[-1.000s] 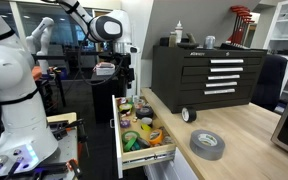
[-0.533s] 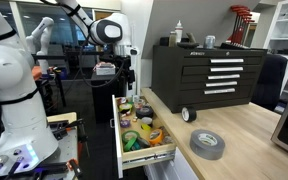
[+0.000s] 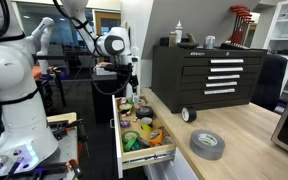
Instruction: Take the orange masking tape out of the drawer and put it on the counter
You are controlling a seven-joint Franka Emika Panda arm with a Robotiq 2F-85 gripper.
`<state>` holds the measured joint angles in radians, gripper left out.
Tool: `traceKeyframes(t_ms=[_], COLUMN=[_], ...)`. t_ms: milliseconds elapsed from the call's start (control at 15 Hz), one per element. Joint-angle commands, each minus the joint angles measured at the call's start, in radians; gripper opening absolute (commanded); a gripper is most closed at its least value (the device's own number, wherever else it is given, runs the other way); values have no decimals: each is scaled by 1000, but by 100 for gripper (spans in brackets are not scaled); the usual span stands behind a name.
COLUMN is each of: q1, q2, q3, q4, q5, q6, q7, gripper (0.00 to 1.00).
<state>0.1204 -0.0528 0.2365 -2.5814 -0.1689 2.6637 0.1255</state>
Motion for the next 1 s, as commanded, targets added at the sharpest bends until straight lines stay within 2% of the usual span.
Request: traceKeyframes(t_ms=[0, 400, 667, 933], q1=[9, 55, 78, 85], q2=[148, 322, 393, 395], q3=[-25, -116, -153, -161], q4=[107, 244, 283, 276], q5=[-143, -253, -227, -204], q6=[32, 22, 26, 15], q7=[82, 80, 59, 39], gripper=[100, 100, 100, 100])
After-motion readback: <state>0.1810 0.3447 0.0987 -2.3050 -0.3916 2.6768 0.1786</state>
